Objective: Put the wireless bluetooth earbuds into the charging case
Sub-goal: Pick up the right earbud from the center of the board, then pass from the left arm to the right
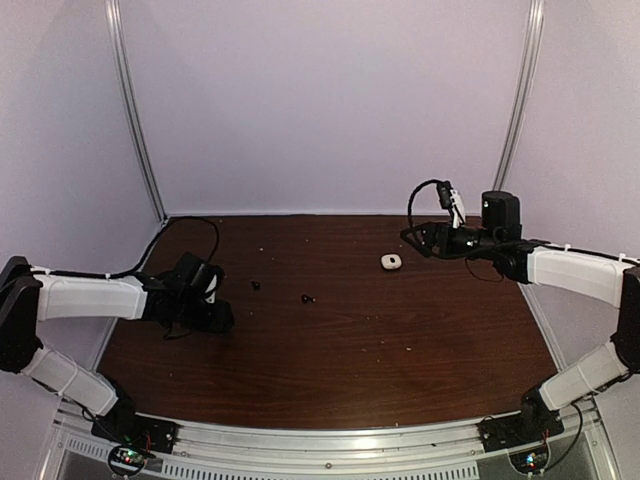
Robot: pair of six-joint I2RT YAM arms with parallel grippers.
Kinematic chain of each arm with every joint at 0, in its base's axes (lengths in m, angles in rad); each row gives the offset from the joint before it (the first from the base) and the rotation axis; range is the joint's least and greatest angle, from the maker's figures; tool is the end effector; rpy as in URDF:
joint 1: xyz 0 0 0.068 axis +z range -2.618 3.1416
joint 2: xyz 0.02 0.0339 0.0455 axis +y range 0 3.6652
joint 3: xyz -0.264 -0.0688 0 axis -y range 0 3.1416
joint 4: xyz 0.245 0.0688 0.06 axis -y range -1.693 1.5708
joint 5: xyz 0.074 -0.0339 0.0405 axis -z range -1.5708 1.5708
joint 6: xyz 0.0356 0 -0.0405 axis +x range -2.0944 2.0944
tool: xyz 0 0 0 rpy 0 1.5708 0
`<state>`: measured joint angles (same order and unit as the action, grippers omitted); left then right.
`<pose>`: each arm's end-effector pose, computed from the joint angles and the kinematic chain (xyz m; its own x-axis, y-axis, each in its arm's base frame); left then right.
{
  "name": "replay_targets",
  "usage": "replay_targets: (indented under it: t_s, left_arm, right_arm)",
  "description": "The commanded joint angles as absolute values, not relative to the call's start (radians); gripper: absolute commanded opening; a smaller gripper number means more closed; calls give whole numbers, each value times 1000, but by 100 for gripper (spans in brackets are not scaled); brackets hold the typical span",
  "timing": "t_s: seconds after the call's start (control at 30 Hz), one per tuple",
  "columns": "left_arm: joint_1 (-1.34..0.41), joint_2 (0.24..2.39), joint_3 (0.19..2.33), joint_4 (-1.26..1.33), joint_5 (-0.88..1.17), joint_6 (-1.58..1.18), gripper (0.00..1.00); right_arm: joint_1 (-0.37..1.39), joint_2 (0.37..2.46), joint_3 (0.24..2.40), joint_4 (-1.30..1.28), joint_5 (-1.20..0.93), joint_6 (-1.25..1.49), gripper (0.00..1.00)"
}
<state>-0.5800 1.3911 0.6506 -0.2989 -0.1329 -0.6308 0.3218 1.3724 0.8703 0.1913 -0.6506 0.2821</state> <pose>0.2113 -0.1328 0.1580 -0.8696 -0.1292 -0.4766 -0.0320 0.9779 -0.2066 0.2863 0.1182 0.2757 -0.5010 0.0665 -0.8629 -0.6864 0.5768 0.4429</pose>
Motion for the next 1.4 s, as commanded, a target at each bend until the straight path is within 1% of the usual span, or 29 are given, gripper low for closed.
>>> replay_targets:
  t_s: [0.0,0.2,0.37,0.47,0.63,0.87,1.13,1.23,1.37]
  left_arm:
    - [-676,1350,747,-166,-114,-400,39]
    - [-841,1293,798,-25,-128,-170,39]
    - [-977,1237,822,104,-131,45,38]
    - [-1049,1243,855,107,-169,150,37]
    - [-1145,1323,954,54,-287,253,37]
    - [-1214,1413,1043,31,-368,308,35]
    - [-1235,1425,1055,54,-349,324,35]
    - [-1236,1427,1055,61,-342,327,35]
    - [-1245,1436,1061,60,-341,341,35]
  right_arm:
    - [332,1331,809,212,-742,336,98]
    - [378,1266,761,217,-812,396,97]
    - [463,1246,741,227,-851,454,96]
    - [525,1244,739,240,-845,488,94]
    - [622,1243,737,308,-818,576,90]
    - [741,1265,739,375,-760,632,76]
    - [813,1307,763,396,-722,630,62]
    - [833,1330,773,408,-714,628,59]
    - [847,1349,788,413,-704,624,52]
